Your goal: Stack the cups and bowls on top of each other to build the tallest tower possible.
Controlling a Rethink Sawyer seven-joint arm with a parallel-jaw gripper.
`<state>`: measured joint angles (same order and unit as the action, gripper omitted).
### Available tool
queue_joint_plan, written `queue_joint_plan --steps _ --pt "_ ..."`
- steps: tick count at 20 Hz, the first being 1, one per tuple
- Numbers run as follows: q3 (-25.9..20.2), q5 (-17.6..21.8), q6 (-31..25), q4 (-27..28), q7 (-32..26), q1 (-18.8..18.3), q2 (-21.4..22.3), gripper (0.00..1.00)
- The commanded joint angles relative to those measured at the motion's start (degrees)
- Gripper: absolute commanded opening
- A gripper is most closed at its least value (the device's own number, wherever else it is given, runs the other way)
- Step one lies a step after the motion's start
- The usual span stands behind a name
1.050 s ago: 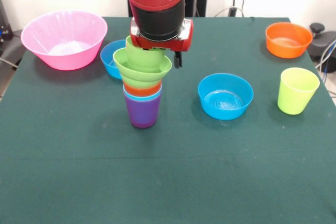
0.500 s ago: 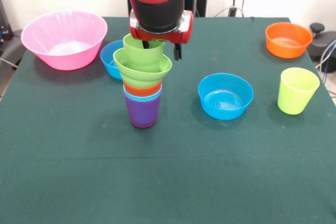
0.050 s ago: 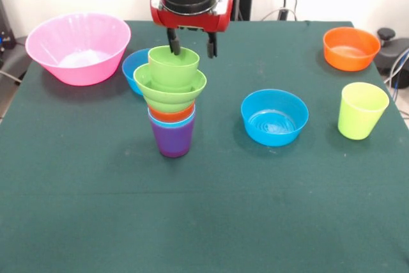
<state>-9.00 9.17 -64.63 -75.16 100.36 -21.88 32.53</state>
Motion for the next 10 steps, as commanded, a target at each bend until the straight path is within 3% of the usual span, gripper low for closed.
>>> queue_joint_plan --steps 1,10 --pt "-4.8 2.5 -2.6 -2.9 -8.2 -0.8 -1.4 1.00" --pt "-5.0 2.7 -4.3 0.1 -7.5 -0.1 -2.6 1.00"
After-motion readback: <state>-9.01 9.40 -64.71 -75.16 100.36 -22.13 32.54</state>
